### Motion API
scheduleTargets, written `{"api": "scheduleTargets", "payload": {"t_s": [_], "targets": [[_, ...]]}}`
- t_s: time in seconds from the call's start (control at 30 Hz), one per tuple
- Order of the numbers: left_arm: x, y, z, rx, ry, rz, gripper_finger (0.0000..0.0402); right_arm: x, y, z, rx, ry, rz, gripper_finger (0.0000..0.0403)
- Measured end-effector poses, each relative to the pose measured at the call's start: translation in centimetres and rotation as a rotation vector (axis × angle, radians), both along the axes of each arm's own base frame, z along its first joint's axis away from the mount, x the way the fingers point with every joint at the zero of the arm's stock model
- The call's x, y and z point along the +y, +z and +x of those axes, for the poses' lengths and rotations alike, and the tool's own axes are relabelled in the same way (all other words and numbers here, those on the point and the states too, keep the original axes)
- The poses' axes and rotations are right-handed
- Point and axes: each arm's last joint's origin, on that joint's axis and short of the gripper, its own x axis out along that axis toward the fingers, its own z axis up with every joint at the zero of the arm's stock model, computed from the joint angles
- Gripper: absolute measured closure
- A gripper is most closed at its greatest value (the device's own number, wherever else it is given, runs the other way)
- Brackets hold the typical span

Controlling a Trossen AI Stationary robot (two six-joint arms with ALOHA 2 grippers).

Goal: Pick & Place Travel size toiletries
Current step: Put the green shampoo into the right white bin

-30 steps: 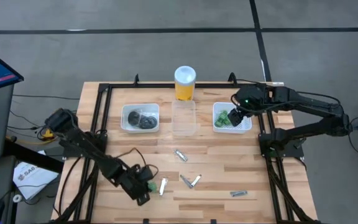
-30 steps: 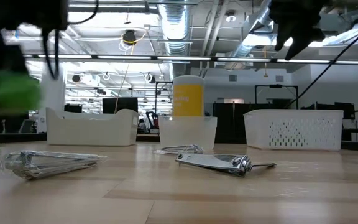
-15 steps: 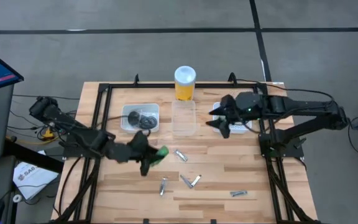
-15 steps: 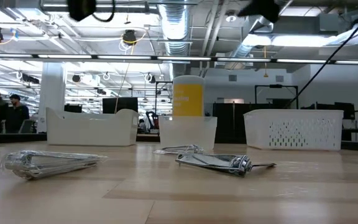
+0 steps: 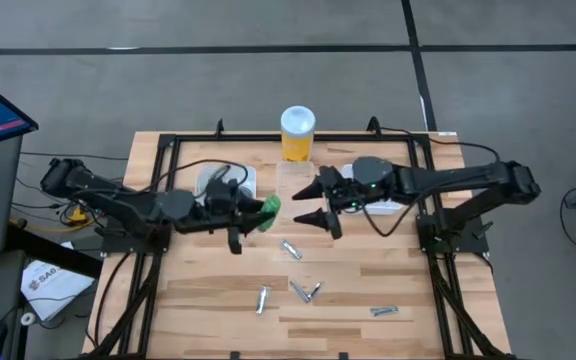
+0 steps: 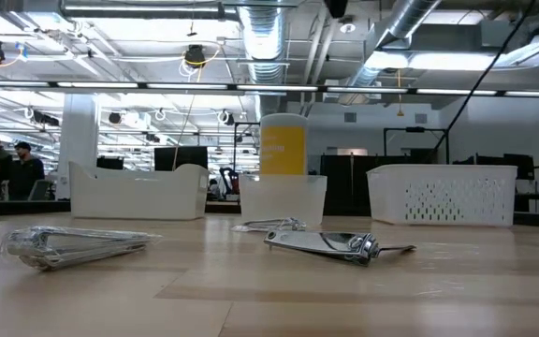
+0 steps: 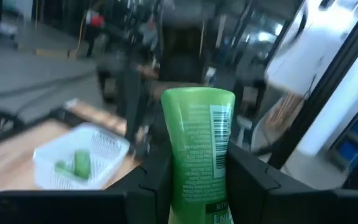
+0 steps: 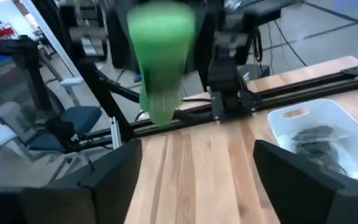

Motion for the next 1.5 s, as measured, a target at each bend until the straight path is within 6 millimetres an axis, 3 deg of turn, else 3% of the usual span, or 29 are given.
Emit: {"api": "scheduleTargets", "payload": {"t_s": [0.17,0.3,0.93,1.2,1.5], "targets": [[0.6,1.7,-0.1,-0.158,0.026,0.057,0.0296,0.2,-0.9,1.7,-0.034,0.043,0.012,0.0072],[1.1,1.9,0.0,-0.168,0.048,0.075,0.0296,0.4,-0.6,2.5,-0.123,0.067,0.026,0.0069],[3.0,1.1,3.2,-0.332,-0.030,0.082,0.0296,-0.3,-0.2,2.5,-0.165,0.072,0.066,0.0077],[3.3,-0.2,4.5,-0.318,-0.064,0.041,0.0296,-0.6,-0.2,2.6,-0.163,0.061,0.065,0.0083],[3.9,0.1,4.6,-0.368,-0.040,0.040,0.0296,-0.9,-0.3,2.6,-0.154,0.051,0.071,0.0106]]}}
